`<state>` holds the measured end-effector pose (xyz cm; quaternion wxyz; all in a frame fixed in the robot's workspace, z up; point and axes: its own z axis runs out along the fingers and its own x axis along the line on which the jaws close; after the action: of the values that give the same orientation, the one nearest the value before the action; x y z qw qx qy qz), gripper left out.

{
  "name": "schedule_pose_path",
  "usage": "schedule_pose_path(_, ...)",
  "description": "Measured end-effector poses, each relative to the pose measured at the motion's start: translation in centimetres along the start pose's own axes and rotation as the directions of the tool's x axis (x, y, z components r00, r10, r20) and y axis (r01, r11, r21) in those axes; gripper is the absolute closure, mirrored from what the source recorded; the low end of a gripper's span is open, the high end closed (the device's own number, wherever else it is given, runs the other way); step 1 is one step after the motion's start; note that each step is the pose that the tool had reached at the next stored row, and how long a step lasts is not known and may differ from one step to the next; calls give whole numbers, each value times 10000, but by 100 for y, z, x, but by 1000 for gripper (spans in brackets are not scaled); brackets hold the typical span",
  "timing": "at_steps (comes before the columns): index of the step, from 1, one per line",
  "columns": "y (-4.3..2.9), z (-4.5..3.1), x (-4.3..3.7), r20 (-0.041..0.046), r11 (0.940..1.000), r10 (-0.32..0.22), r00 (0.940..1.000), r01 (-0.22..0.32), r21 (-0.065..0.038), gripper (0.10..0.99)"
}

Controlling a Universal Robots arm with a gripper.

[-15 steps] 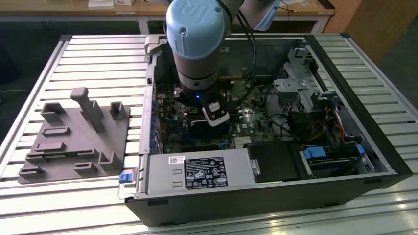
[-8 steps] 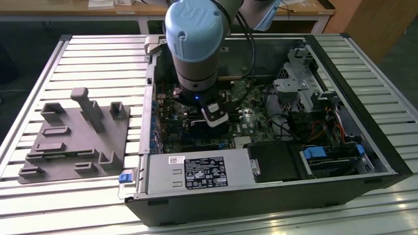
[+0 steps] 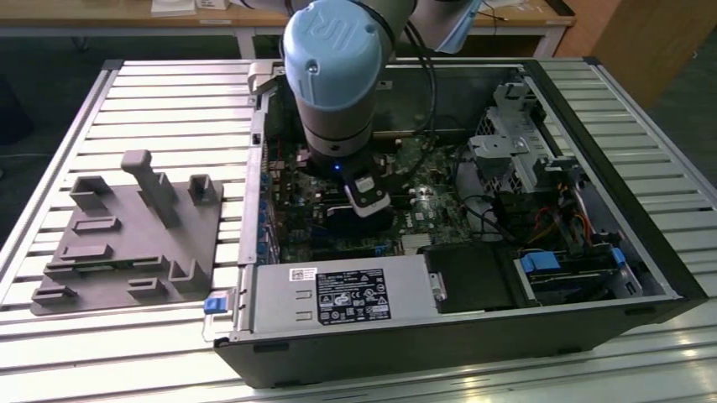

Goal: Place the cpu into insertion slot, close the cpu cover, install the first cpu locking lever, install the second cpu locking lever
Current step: 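Install the second cpu locking lever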

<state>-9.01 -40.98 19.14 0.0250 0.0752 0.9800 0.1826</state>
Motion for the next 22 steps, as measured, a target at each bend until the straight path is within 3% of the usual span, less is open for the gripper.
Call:
schedule_pose_path(5,34,42,8,-10,10000,6,10000,-6,-81,980)
schedule_pose_path(11,46,24,8,-13,10000,6,10000,-6,-86,980)
schedule_pose_path(22,180,-323,1,-12,10000,6,10000,-6,-84,980)
